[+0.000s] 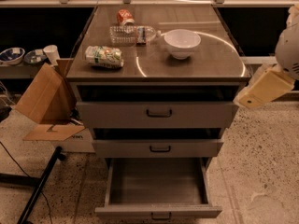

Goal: Place water bottle into bottom drawer

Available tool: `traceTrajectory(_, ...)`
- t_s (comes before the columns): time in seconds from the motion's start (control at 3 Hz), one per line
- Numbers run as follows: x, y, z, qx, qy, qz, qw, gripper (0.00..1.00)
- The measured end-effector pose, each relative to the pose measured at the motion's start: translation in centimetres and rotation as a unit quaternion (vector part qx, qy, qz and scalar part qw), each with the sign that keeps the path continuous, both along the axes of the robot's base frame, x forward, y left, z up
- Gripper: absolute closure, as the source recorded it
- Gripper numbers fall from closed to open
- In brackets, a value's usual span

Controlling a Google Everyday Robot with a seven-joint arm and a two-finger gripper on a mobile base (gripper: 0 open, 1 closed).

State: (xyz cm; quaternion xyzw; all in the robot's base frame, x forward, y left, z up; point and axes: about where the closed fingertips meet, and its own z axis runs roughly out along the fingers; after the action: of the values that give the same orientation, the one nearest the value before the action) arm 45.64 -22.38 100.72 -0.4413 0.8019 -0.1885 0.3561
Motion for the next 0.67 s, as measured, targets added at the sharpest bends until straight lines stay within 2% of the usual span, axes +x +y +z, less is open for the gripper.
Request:
traceTrajectory(0.33,0.00,0.00,0.00,0.000,0.000,0.000,1.0000,0.00)
traceTrajectory(0.67,-0.21,0.73,0.55,-0.017,-0.007,0.007,0.9998,0.00)
